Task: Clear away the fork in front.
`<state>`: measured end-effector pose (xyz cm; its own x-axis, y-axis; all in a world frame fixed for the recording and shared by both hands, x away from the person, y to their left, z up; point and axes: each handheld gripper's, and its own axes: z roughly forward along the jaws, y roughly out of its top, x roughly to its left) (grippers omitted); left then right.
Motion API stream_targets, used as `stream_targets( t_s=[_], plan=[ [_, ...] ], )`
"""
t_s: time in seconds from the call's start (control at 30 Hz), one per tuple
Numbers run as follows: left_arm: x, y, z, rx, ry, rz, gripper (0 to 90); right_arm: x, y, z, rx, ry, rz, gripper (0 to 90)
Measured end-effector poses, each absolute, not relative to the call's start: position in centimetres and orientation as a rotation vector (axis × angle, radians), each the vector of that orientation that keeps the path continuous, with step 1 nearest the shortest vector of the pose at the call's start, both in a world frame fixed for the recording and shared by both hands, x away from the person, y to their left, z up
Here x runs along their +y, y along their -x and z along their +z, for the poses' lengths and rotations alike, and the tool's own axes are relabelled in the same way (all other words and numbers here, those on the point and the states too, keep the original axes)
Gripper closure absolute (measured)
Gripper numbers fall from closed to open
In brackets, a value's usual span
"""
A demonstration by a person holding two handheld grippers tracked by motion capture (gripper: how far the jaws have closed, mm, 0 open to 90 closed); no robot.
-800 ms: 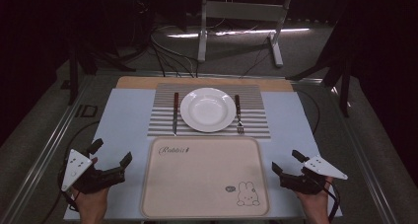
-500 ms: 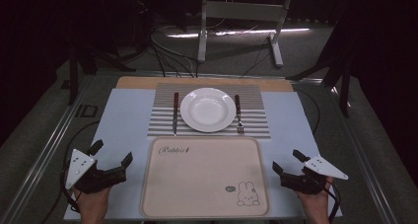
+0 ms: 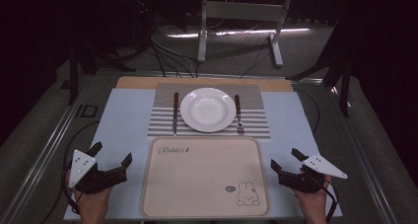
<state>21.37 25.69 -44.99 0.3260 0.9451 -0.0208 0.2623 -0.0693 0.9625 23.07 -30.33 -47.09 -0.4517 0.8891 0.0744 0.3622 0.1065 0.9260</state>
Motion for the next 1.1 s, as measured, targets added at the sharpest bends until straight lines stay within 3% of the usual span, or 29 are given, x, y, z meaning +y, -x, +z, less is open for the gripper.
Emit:
stream_targets(
  t_s=[1.1],
  plan=[
    [25.8,-21.4,-45.5,1.233,-1.578,0.845,0.3,-26.3,-27.8,-42.6,1.963,-1.211,1.256,10.4]
  ],
)
